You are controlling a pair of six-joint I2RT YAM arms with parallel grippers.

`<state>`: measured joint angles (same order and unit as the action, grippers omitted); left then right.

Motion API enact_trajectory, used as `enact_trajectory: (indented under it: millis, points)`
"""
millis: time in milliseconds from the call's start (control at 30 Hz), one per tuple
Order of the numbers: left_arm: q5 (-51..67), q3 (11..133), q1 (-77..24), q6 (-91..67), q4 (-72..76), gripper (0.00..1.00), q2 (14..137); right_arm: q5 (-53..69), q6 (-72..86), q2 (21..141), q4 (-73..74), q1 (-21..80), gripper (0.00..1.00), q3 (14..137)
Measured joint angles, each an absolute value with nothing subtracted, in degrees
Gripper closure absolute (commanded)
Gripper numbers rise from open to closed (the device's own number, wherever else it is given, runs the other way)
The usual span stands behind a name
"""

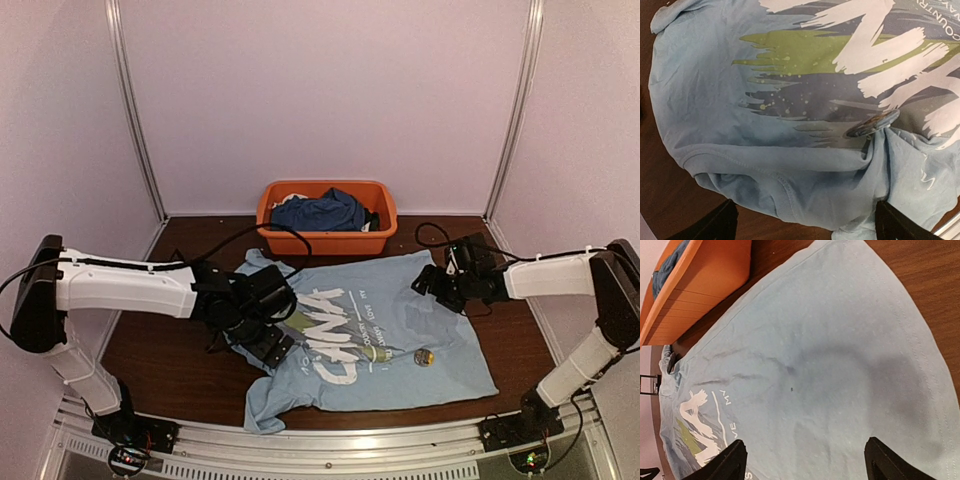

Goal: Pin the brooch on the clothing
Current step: Smooth out the clothing with brooches at the center of the board.

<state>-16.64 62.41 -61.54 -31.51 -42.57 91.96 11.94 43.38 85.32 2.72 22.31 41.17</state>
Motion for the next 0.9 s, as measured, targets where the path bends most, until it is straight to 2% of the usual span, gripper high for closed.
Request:
enact_trajectory:
  millis: [433,900]
  points:
    - [-12.80,59.24,-62.81,-31.55,-42.00,0.02,92.09,15.22,44.03,101.69,-7.03,24.58,0.17,49.52]
    - [-9.76,58.48,-62.85,-31.51,-43.24,0.02,98.87,12.19,43.97,105.12,-8.01,23.51,0.15,53.19]
